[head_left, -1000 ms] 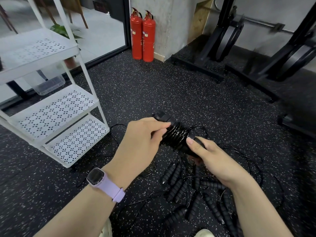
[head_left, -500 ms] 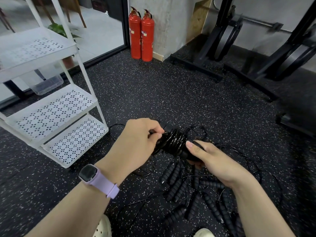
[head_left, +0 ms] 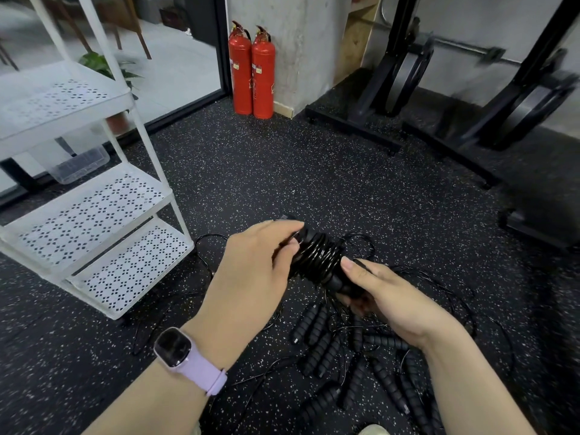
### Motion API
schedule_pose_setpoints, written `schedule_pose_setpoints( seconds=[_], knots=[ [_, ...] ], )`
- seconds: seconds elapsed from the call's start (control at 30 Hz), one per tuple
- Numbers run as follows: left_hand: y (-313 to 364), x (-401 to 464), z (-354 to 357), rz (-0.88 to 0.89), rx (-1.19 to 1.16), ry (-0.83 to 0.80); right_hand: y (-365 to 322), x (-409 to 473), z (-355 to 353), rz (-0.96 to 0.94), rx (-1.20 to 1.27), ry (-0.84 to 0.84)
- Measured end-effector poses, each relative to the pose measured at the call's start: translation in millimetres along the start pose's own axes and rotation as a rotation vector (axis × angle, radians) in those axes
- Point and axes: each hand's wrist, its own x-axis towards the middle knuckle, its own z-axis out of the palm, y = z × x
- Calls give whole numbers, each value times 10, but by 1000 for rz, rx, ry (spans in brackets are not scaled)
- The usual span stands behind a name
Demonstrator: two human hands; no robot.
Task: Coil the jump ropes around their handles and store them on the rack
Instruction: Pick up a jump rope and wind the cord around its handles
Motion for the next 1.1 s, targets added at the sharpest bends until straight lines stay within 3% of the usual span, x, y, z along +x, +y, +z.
schedule_pose_setpoints(
  seconds=[0.2, 0.37, 0.6, 1.1],
  knots=[
    [37, -8, 38, 41, 100, 52, -5, -12, -4, -19, -16, -18],
    [-36, 21, 86, 35, 202, -14, -46, -70, -10, 0, -79, -4],
    [-68, 13, 76, 102, 178, -91, 5, -77, -67, -12, -56, 28],
    [-38, -2, 75, 194, 231, -78, -16, -52, -52, -40, -28, -11]
  ],
)
